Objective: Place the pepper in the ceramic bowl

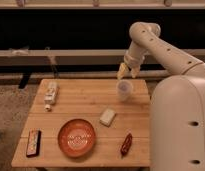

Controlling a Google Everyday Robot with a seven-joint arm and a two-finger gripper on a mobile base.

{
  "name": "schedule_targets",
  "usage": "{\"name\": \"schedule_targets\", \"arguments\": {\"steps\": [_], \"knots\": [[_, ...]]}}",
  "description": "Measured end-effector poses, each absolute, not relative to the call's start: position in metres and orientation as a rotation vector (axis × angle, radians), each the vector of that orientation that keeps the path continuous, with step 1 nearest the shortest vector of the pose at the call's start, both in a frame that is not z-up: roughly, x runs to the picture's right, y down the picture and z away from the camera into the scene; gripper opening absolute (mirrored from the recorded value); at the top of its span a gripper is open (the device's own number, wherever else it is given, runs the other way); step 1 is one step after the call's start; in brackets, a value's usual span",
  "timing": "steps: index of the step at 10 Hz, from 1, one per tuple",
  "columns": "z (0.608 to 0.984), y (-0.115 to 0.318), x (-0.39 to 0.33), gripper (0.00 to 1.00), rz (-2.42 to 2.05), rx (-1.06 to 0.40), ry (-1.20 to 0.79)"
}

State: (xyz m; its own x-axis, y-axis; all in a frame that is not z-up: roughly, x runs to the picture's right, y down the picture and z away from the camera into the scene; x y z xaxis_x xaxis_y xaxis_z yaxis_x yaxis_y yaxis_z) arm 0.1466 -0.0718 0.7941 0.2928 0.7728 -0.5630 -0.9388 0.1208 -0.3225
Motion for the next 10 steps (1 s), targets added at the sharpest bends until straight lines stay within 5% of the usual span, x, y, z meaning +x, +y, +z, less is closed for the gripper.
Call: {"name": "schedule_targets", "arguments": {"steps": [6,10], "knots": [[0.794,-0.068,0.148,0.63,1.265,-0.689,0.295],[0.770,-0.009,0.160,0.63,1.251,-0.610,0.310]]}}
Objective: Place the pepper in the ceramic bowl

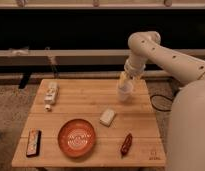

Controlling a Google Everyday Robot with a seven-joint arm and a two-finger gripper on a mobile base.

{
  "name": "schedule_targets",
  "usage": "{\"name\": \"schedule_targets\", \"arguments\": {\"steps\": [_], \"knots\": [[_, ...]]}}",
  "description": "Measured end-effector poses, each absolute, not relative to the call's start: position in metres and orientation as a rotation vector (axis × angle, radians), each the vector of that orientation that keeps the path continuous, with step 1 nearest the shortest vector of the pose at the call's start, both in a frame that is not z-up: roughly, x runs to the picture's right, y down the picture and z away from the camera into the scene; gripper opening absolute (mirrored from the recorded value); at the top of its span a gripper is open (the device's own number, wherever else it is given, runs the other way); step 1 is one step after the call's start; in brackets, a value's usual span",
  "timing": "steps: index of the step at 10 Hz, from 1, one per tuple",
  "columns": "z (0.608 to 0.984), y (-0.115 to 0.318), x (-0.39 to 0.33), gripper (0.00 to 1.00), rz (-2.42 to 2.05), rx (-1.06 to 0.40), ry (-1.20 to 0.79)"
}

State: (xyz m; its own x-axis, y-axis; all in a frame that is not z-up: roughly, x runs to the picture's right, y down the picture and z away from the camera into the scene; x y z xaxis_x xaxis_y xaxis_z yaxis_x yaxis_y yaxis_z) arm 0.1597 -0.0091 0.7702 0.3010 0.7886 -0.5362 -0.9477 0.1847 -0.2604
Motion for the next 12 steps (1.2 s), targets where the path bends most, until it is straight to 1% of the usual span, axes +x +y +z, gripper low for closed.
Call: {"name": "schedule_targets", "arguments": {"steps": [2,5,8,12], "knots": [[0.759,0.039,0.187,0.63,1.258,-0.612,0.343],[0.750,0.127,0.220,0.63,1.285,-0.668,0.420],[0.727,0.182,0.218,0.63,1.292,-0.712,0.457],[0.701,0.237,0.184,0.63,1.271,-0.726,0.477]]}}
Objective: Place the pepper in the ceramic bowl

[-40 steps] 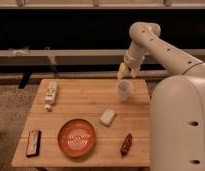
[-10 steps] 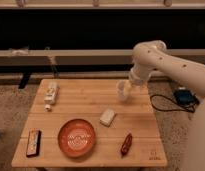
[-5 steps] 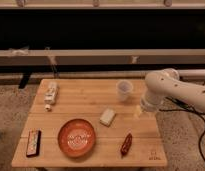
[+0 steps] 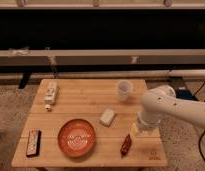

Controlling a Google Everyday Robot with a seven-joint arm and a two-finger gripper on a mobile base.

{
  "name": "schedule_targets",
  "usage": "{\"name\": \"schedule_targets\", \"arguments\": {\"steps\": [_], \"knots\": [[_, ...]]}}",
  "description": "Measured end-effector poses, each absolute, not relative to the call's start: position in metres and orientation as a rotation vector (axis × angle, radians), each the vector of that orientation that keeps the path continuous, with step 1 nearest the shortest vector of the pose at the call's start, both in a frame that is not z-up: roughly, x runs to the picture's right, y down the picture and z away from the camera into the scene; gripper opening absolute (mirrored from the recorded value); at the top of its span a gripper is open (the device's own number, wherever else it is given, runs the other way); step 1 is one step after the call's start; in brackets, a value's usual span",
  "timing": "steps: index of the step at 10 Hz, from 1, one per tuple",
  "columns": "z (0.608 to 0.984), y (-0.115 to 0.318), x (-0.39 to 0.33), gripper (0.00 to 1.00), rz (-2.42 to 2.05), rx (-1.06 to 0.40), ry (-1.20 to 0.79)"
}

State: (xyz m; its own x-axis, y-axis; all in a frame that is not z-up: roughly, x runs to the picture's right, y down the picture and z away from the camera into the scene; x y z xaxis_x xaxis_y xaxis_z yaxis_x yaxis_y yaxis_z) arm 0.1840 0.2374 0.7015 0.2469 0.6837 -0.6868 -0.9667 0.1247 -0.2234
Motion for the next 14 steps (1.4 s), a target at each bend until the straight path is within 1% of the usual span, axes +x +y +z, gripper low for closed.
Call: {"name": "schedule_targets", "arguments": {"steps": [2,8,11,14], "knots": [[0.697,0.246,0.169,0.63,1.268,-0.738,0.462],[0.700,0.250,0.168,0.63,1.280,-0.728,0.488],[0.717,0.267,0.162,0.63,1.314,-0.718,0.534],[0.728,0.275,0.156,0.63,1.346,-0.742,0.556]]}}
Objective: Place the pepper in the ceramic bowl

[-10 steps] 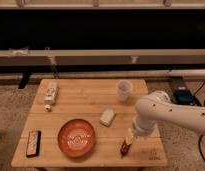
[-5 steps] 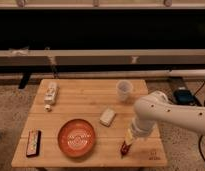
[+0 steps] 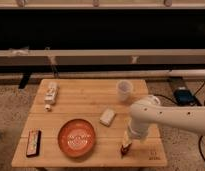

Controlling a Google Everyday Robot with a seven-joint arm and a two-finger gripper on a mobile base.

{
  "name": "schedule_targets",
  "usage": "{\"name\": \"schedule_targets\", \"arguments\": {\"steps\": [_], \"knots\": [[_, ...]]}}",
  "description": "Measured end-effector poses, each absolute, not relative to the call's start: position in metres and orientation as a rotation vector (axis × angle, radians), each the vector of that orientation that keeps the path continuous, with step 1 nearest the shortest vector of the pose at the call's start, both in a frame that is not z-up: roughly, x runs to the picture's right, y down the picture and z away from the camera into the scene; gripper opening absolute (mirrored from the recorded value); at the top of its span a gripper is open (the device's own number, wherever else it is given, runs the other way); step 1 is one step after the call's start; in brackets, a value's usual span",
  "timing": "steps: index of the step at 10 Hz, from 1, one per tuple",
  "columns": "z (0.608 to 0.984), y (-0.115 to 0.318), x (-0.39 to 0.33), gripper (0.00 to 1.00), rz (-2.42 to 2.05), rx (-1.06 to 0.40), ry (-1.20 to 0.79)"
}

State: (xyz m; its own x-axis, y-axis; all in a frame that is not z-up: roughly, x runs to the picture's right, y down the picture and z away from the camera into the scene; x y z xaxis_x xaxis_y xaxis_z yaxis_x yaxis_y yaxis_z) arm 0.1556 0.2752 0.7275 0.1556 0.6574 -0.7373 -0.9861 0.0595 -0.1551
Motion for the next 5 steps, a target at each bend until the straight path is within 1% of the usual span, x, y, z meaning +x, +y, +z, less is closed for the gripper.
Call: {"name": "schedule_targets", "arguments": {"steps": [5], "knots": [[0.737,0.286,0.141,0.63,1.360,-0.764,0.582]]}}
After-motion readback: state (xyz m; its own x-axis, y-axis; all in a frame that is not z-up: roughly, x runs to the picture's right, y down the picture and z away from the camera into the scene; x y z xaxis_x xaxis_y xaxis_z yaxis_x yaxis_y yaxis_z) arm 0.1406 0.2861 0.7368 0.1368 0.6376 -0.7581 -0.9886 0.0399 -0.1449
